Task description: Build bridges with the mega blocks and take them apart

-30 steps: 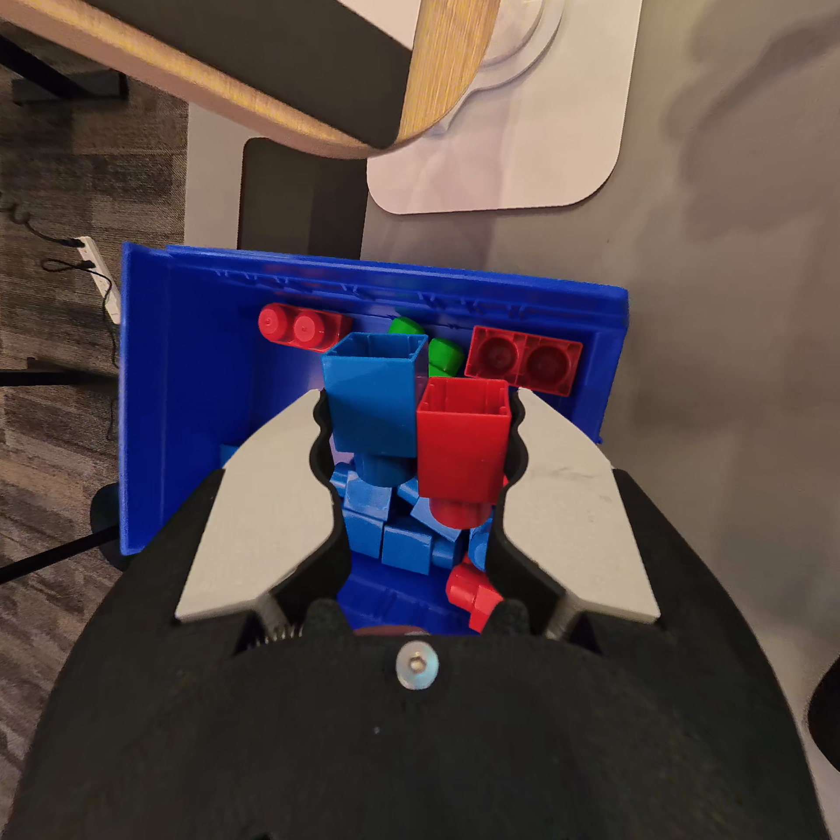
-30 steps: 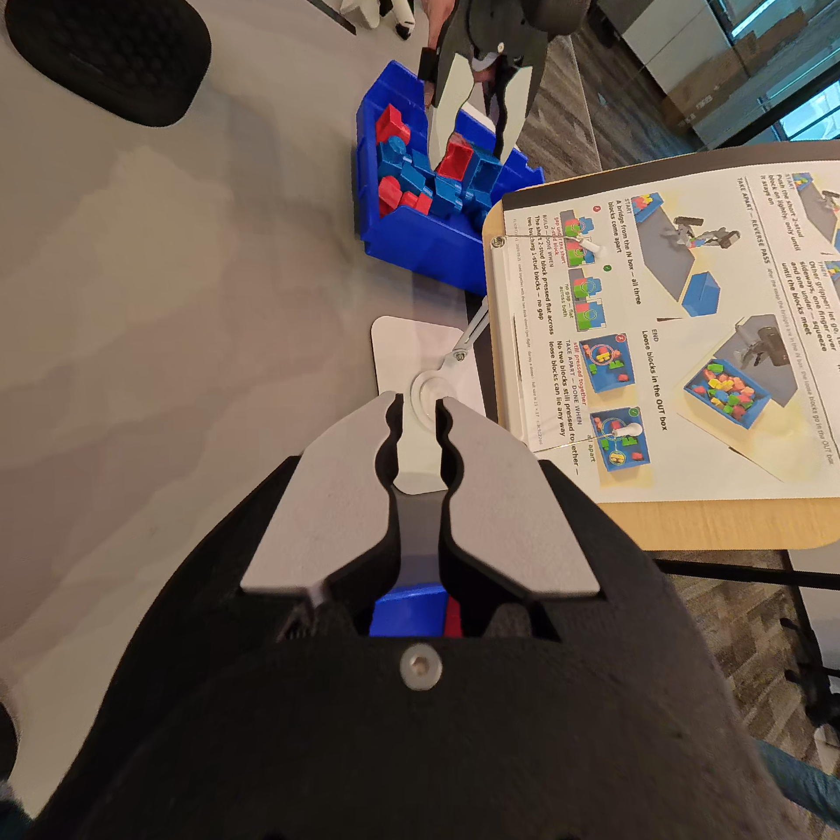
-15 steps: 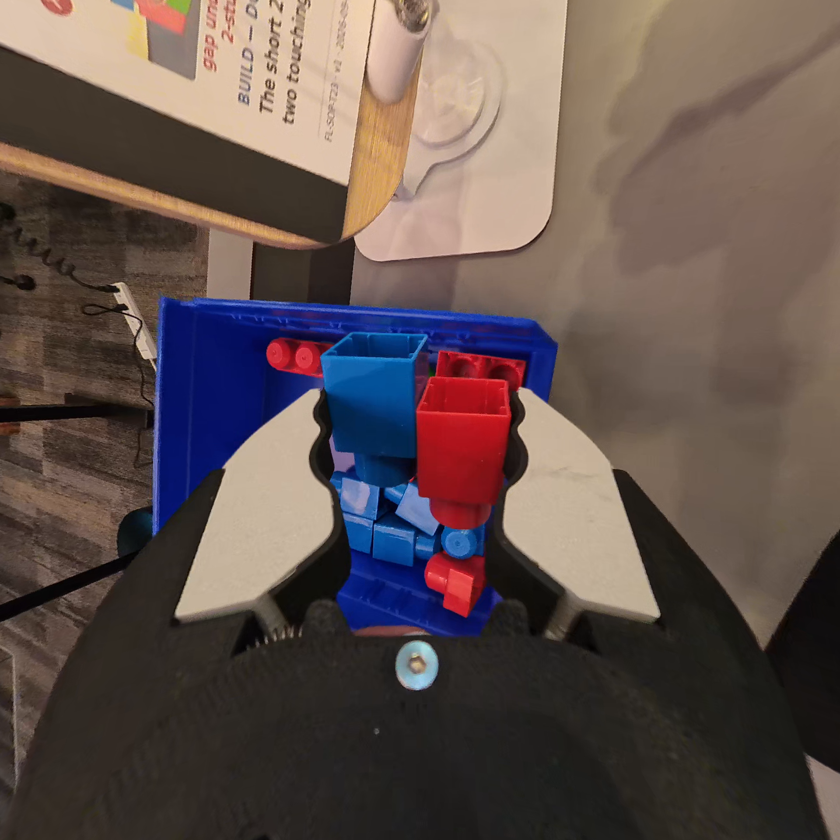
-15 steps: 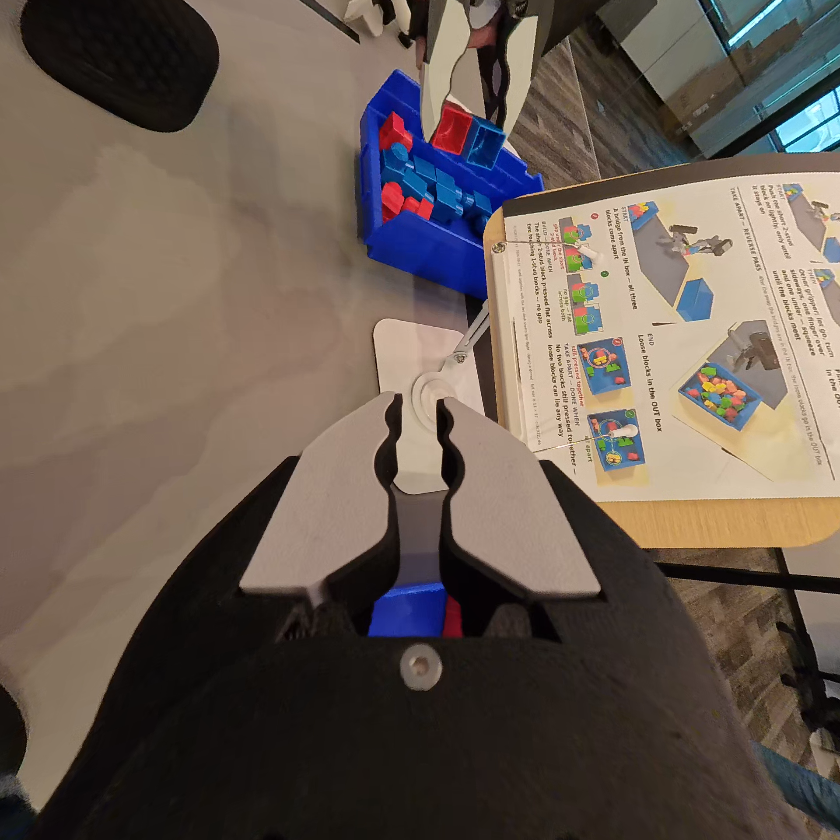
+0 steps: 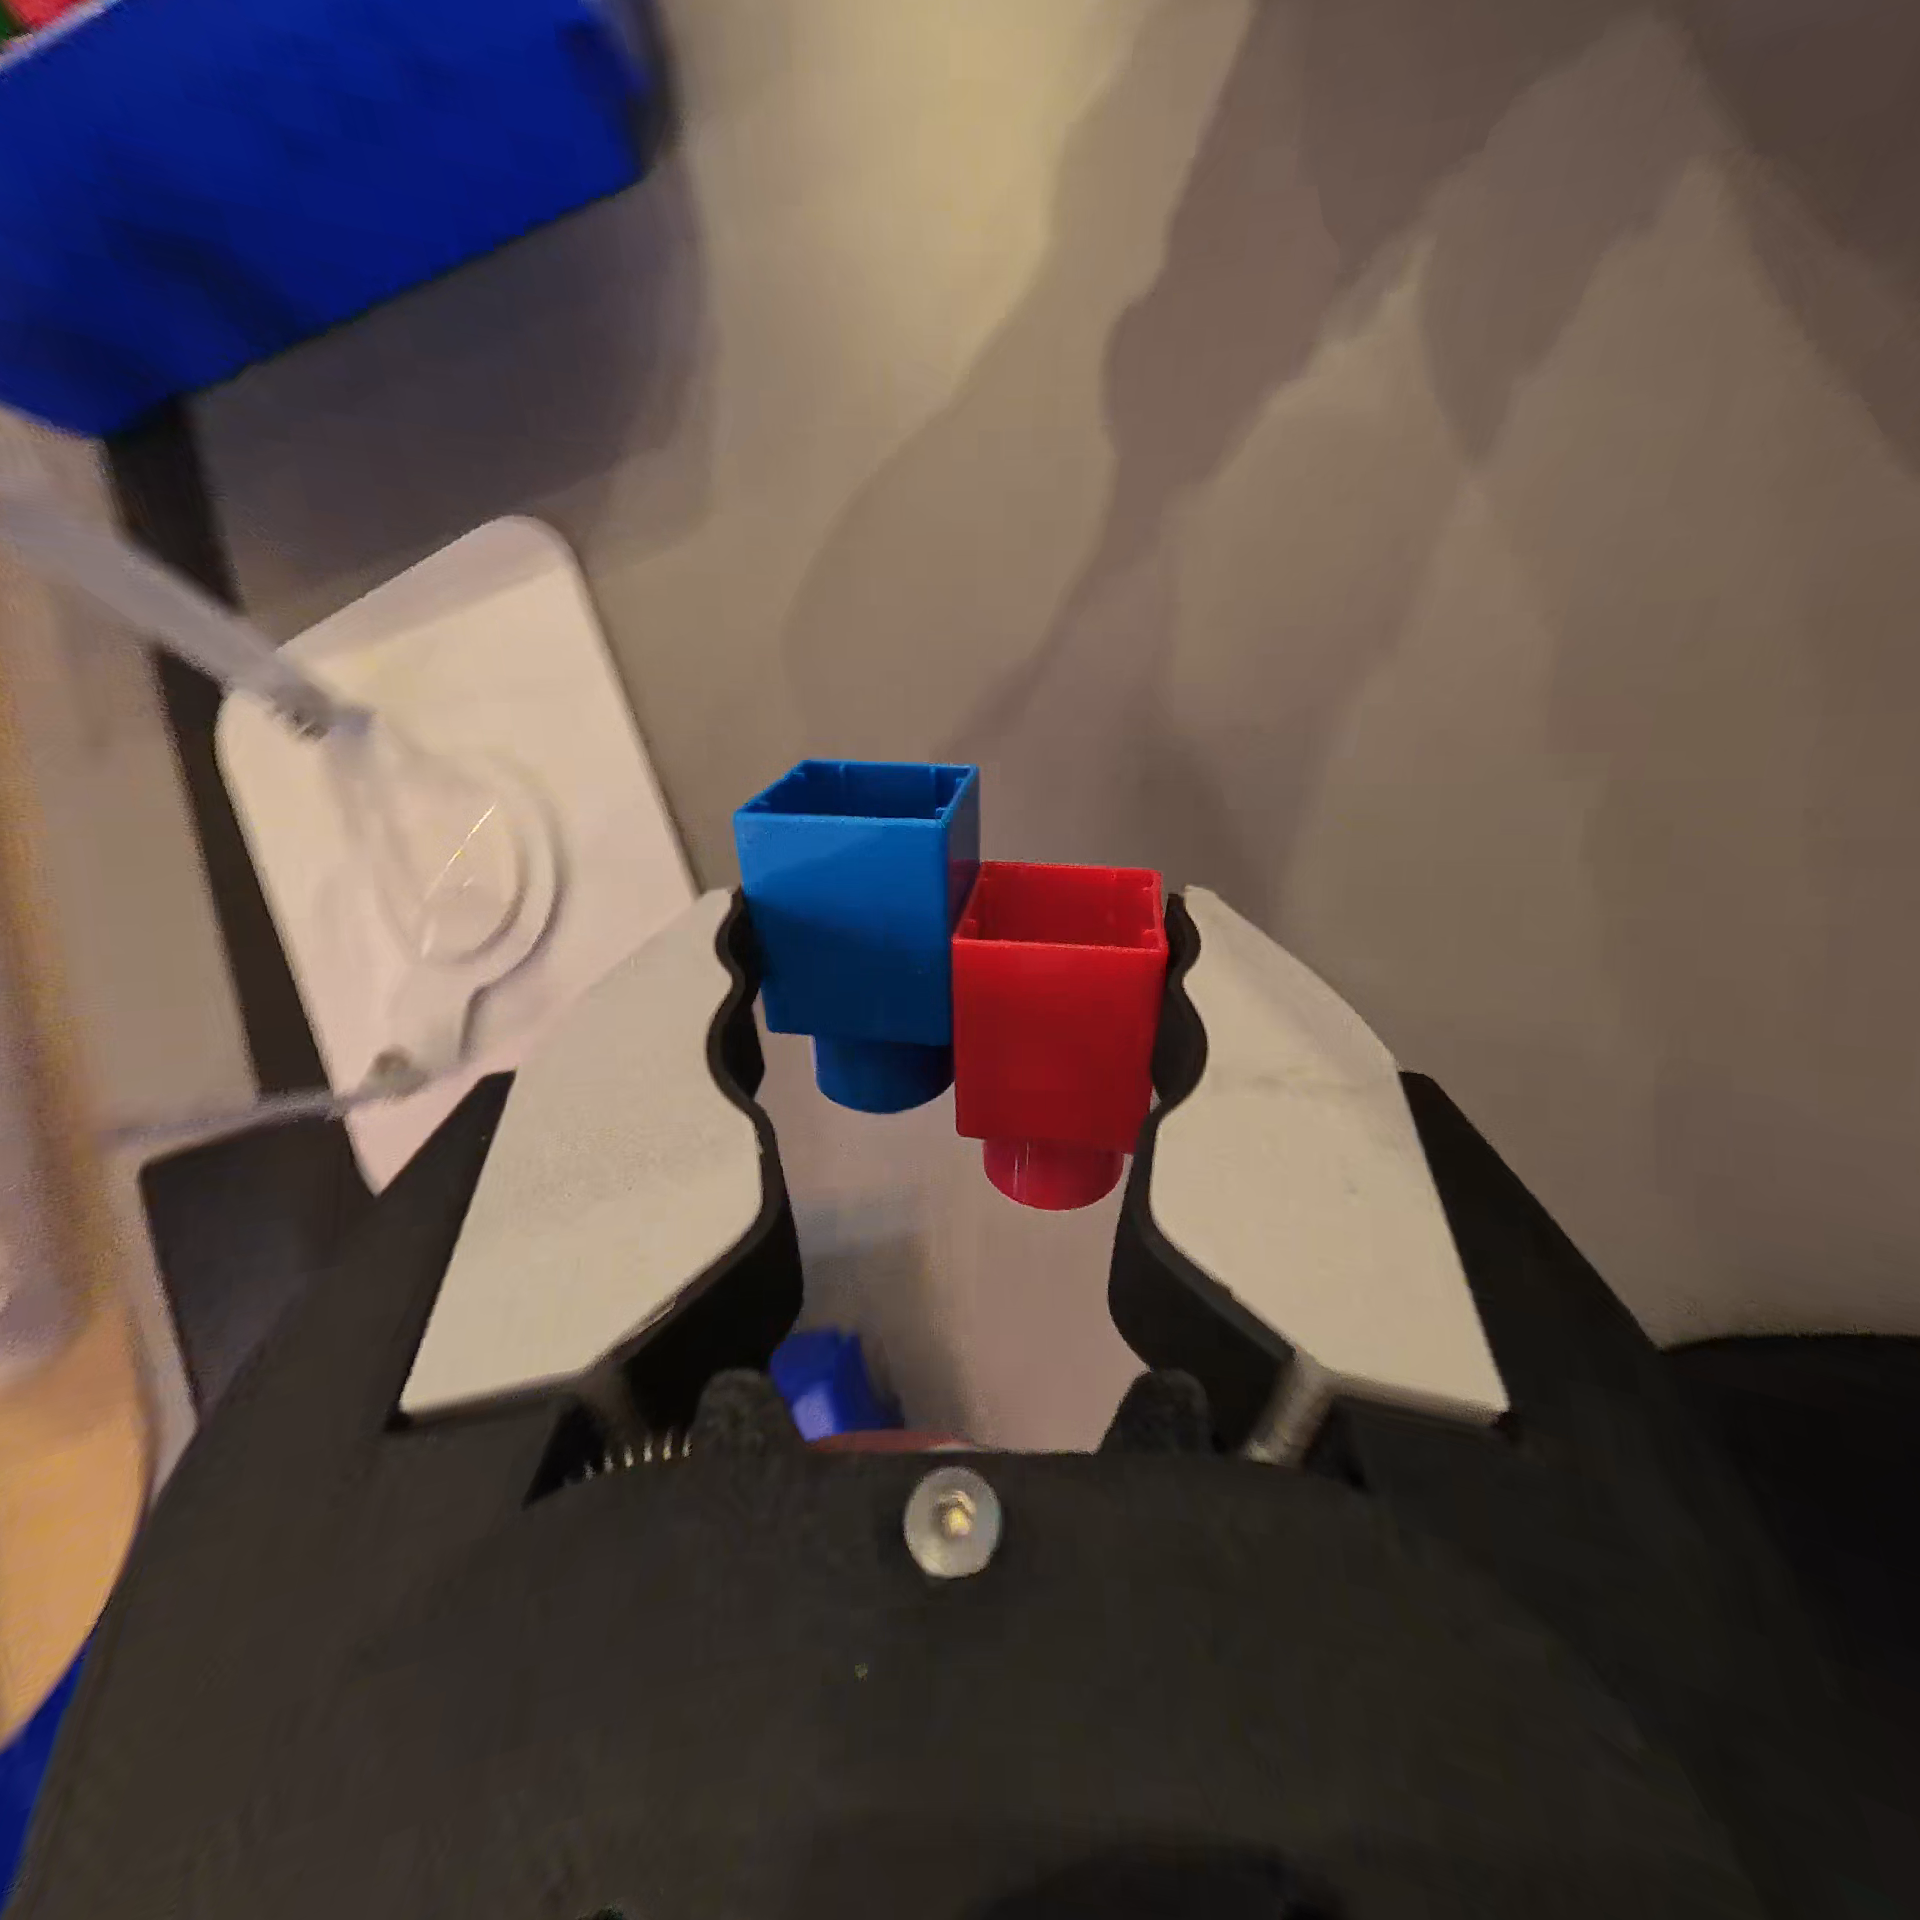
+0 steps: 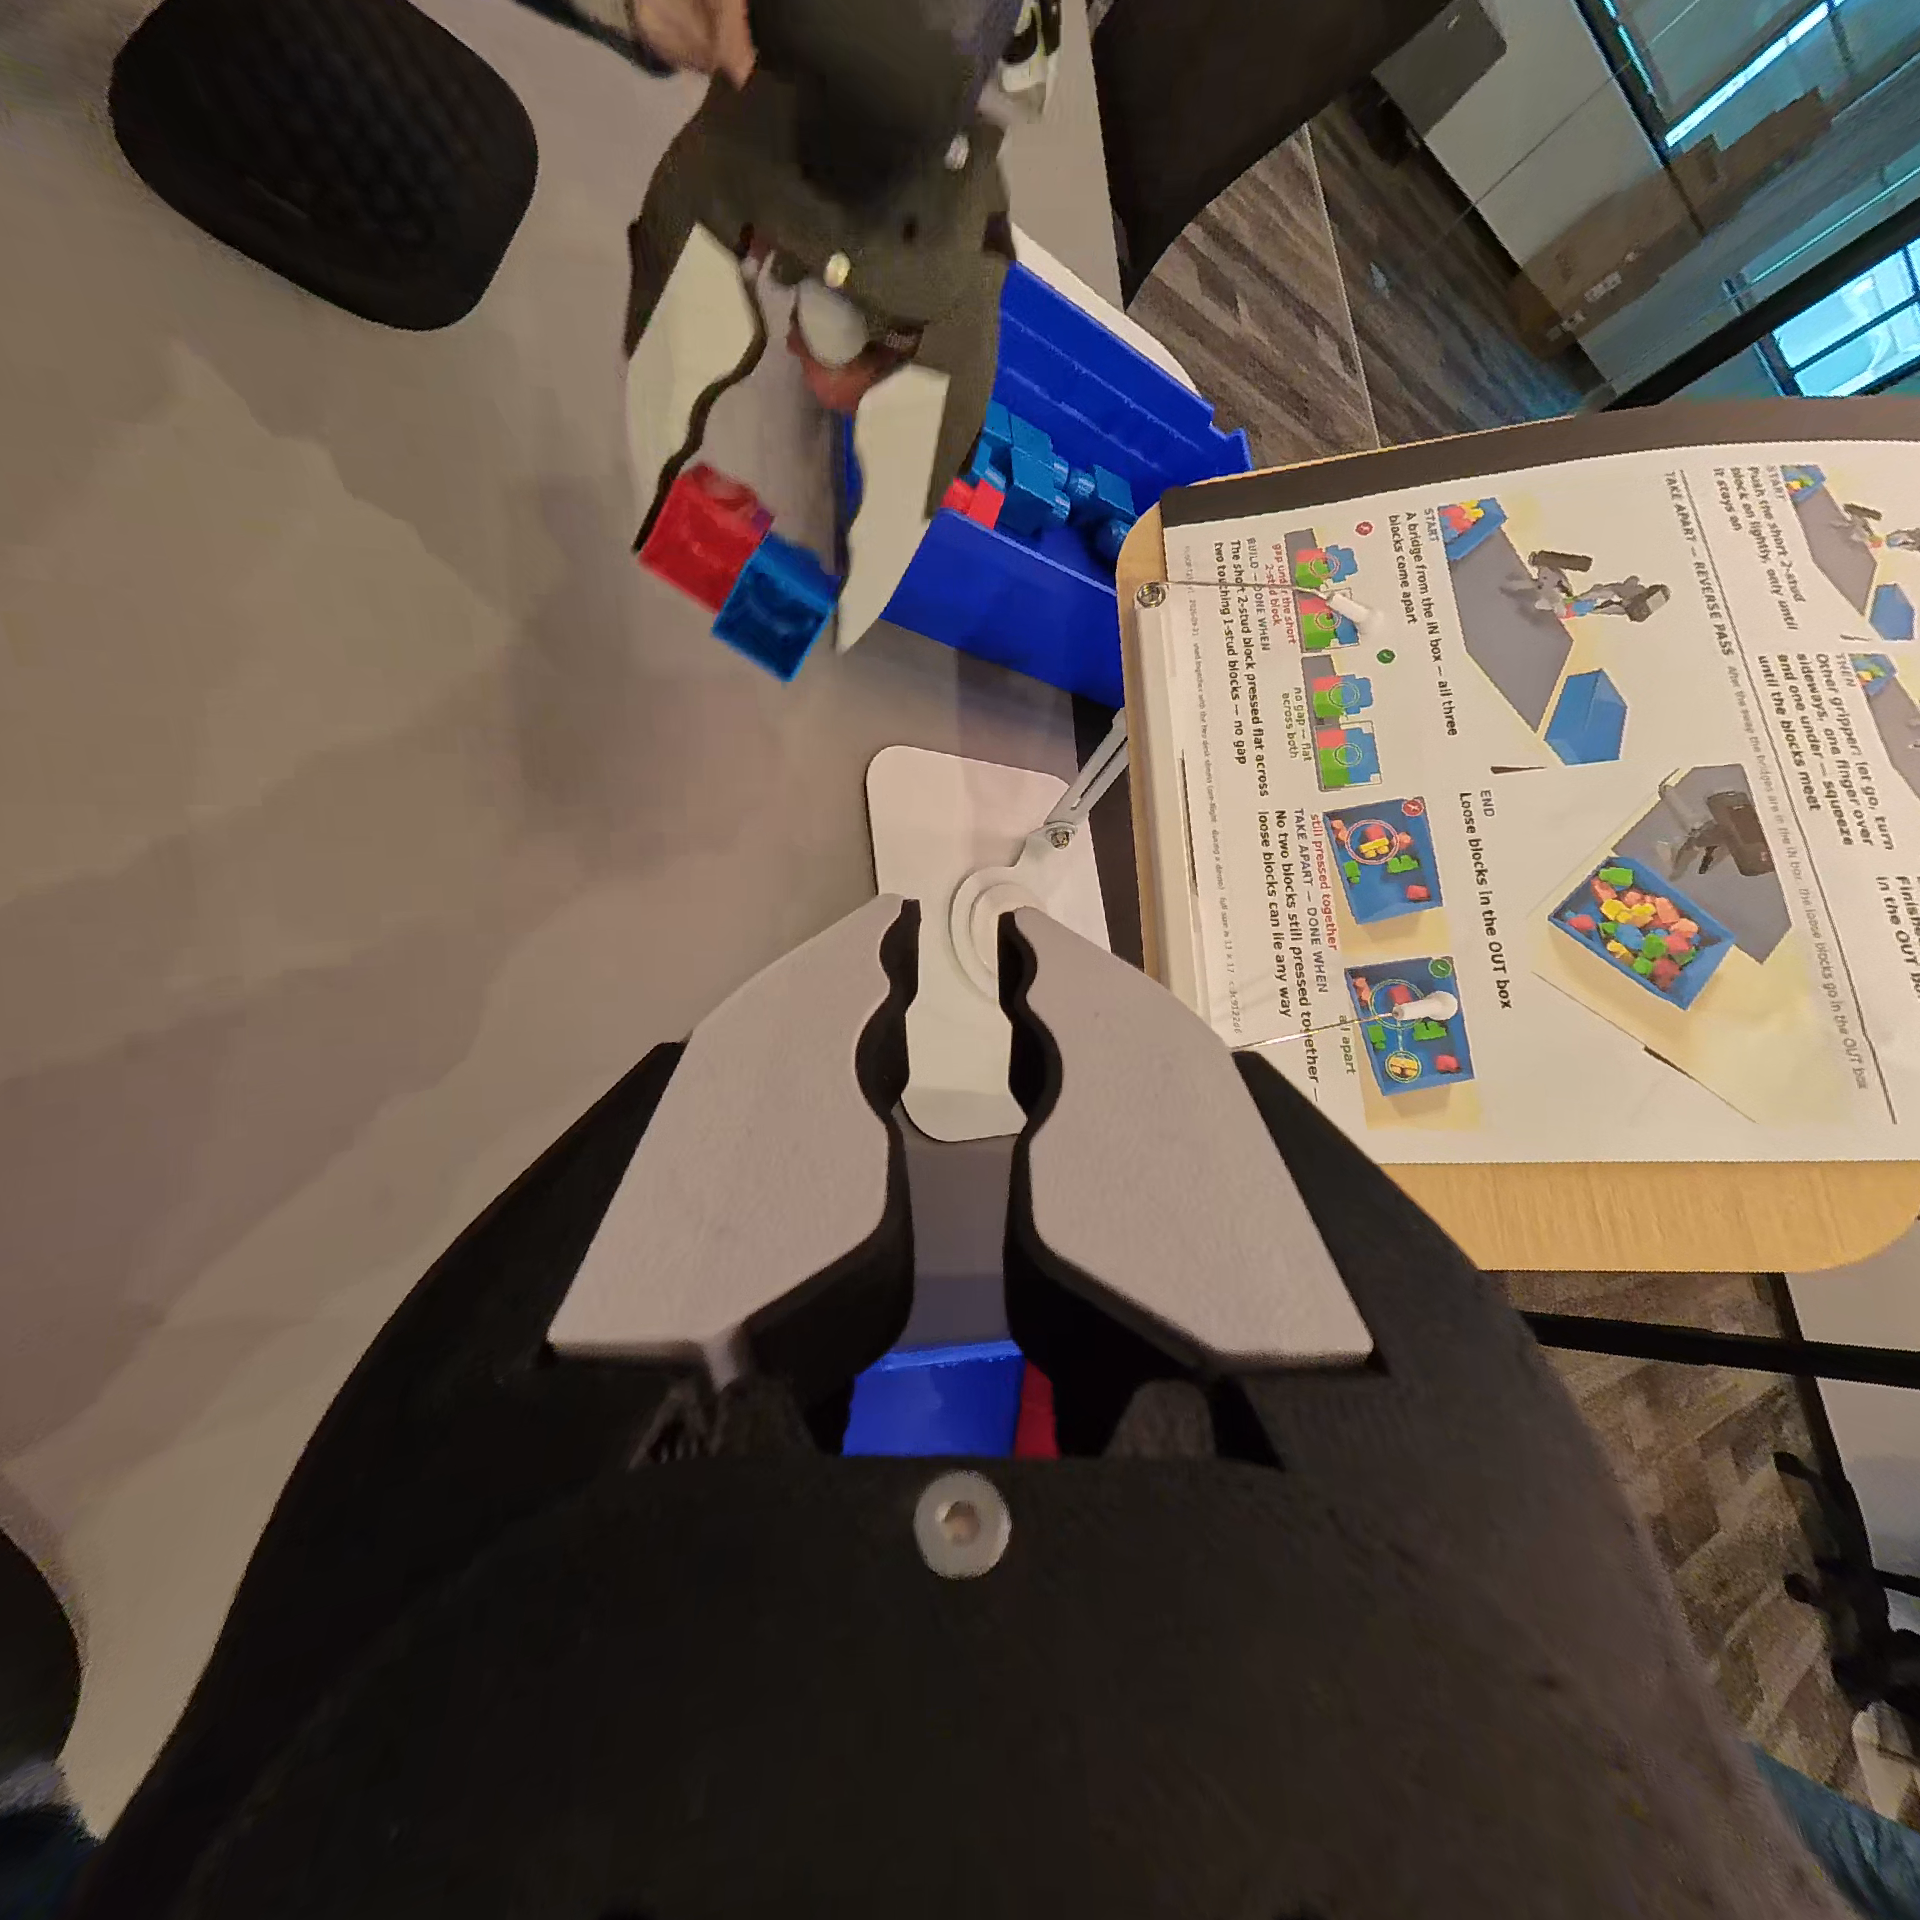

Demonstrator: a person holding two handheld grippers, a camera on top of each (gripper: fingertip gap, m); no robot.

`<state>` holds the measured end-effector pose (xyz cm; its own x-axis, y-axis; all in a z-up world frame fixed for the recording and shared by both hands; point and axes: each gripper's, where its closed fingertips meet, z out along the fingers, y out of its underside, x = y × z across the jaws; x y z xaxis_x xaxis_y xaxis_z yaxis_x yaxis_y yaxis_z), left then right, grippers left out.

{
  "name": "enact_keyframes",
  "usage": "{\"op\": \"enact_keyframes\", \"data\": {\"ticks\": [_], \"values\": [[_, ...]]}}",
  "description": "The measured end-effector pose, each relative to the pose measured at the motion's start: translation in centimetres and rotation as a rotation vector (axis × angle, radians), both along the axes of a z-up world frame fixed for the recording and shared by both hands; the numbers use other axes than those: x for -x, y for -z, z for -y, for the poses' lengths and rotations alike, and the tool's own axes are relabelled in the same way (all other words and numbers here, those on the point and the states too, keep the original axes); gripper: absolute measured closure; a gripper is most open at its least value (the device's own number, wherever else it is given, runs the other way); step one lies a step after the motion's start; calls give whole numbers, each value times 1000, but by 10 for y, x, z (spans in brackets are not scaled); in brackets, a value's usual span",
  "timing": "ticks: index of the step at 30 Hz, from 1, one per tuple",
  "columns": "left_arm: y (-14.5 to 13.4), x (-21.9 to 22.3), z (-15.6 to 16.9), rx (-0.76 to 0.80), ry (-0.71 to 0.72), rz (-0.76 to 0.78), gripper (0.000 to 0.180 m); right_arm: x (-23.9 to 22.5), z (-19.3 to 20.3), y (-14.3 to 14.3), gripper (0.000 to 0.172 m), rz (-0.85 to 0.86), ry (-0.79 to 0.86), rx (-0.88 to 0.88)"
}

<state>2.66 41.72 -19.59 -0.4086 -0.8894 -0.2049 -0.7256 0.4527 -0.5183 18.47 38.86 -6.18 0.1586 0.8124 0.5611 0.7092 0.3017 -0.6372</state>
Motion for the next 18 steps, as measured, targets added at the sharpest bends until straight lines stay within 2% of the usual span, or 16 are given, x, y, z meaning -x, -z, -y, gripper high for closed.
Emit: {"op": "enact_keyframes", "data": {"ticks": [6, 8, 11, 18], "values": [[39, -41, 26, 44, 115, -56, 107, -2, 1, -1, 157, -1, 0, 2], [46, -50, 34, 84, 141, -60, 107, -4, 1, -1, 157, -5, 2, 2], [59, -56, 34, 43, 166, -109, 107, -6, 0, -1, 157, -9, 7, 3], [72, -60, 46, 93, 208, -149, 107, -5, 1, 1, 157, 0, 1, 13]]}}
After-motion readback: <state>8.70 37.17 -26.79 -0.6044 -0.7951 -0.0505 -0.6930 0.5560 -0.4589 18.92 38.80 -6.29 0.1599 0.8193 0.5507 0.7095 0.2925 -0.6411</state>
